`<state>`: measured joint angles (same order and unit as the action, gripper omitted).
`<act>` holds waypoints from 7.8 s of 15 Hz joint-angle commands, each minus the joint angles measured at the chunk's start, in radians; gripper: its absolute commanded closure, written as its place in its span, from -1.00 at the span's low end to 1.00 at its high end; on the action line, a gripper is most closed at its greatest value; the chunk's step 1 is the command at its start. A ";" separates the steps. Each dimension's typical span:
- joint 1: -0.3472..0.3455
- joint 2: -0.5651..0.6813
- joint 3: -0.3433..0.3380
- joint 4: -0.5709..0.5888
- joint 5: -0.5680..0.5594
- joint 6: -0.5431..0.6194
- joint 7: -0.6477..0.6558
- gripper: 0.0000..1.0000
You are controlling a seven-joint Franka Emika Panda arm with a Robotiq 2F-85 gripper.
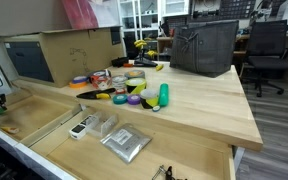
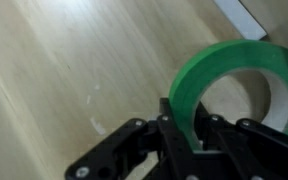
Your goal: Put the green tape in the left open drawer
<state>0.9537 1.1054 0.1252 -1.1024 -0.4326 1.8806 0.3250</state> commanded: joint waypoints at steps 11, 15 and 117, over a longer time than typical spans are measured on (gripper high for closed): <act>0.056 0.016 0.003 0.102 -0.060 -0.015 -0.110 -0.42; 0.042 -0.019 -0.001 0.142 -0.056 -0.012 -0.117 -0.98; -0.382 -1.009 0.079 -0.945 -0.007 0.157 0.534 1.00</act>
<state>0.6291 0.2103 0.1642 -1.9116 -0.5108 1.9863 0.8049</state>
